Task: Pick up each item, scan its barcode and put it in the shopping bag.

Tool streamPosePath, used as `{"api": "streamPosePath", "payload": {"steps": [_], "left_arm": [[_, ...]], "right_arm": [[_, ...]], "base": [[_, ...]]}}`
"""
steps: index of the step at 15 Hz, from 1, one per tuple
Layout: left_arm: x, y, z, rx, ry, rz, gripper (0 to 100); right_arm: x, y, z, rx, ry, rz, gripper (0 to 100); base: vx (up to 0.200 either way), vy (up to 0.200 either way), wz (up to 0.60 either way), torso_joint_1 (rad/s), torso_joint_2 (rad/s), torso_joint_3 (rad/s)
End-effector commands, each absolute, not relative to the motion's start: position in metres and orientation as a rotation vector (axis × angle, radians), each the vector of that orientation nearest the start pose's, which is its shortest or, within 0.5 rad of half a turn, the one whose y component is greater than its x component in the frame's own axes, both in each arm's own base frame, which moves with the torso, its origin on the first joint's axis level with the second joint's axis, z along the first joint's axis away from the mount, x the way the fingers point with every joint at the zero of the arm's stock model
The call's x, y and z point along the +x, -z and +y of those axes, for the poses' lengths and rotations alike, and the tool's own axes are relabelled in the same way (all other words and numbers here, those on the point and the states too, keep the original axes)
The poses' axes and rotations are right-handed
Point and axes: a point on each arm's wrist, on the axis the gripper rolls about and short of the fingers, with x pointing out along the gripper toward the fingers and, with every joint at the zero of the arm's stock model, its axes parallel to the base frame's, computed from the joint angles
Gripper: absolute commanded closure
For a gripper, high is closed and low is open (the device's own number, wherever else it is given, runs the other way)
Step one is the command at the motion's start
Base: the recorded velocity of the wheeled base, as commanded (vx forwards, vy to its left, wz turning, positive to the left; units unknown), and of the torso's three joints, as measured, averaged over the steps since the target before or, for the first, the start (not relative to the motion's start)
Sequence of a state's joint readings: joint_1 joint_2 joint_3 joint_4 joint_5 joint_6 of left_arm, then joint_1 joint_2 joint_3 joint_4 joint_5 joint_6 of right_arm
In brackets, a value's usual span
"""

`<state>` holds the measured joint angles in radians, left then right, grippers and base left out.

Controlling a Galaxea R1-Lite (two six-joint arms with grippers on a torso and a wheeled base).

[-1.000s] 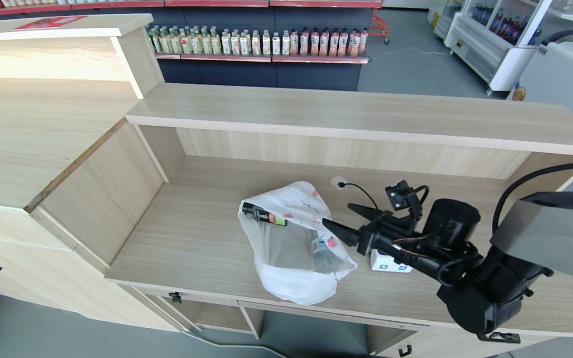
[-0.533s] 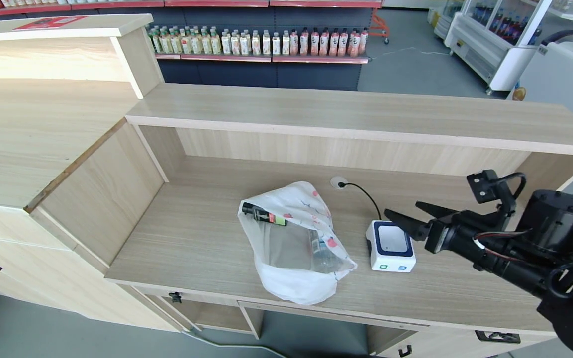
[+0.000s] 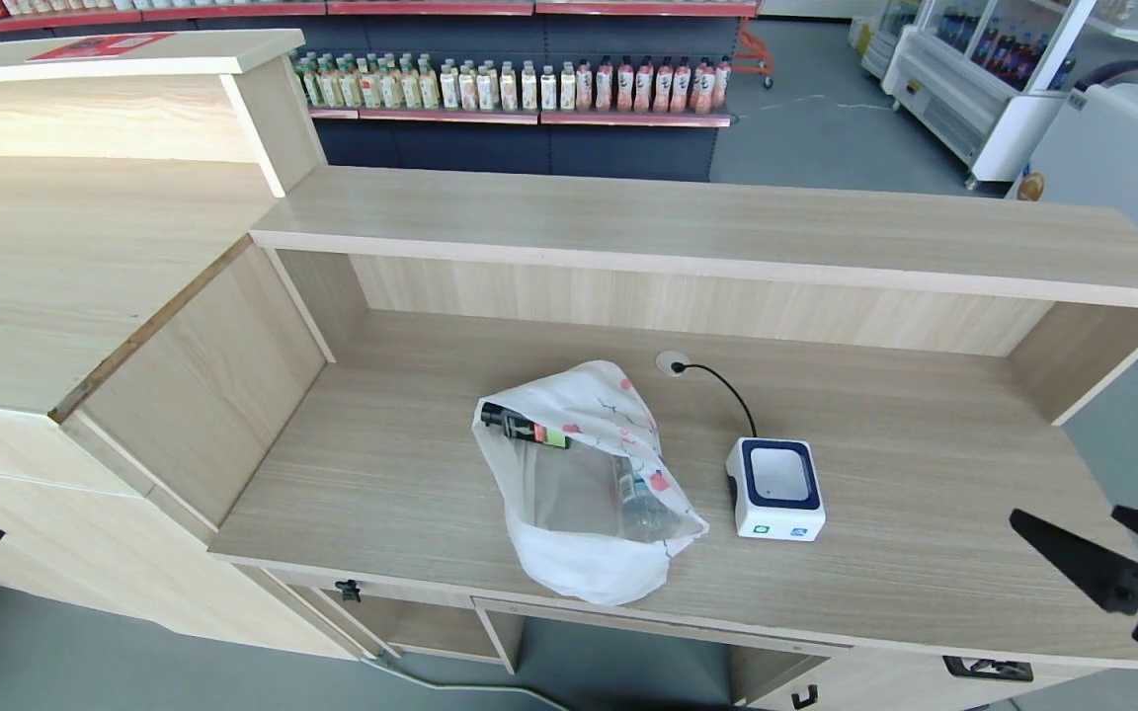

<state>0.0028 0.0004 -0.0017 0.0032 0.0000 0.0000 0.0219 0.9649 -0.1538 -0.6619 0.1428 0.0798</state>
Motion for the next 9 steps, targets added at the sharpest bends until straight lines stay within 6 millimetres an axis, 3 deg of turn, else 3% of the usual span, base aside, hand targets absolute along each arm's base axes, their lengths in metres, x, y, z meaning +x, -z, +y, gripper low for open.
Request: {"api": "streamPosePath", "payload": {"steps": [1,4,6,9], "left_arm": [[-0.023,-0.076,0.0,0.0,-0.003,0.002,0],[-0.023,-0.076,0.0,0.0,-0.003,0.002,0],[-0.023,-0.076,0.0,0.0,-0.003,0.002,0],[-0.023,-0.076,0.0,0.0,-0.003,0.002,0]], "right_arm": [[0.02,-0.109,0.001,0.022,-0.061,0.123,0],[-0.015,-0.083,0.003,-0.039,-0.038,0.045,0],[-0.021,-0.08,0.002,-0.074,-0.074,-0.023,0],[-0.023,-0.076,0.0,-0.041,0.018,0.002,0]], "base": [[0.0,0.0,0.0,0.0,0.0,0.0],[0.0,0.0,0.0,0.0,0.0,0.0],[0.0,0.0,0.0,0.0,0.0,0.0],[0.0,0.0,0.0,0.0,0.0,0.0]]}}
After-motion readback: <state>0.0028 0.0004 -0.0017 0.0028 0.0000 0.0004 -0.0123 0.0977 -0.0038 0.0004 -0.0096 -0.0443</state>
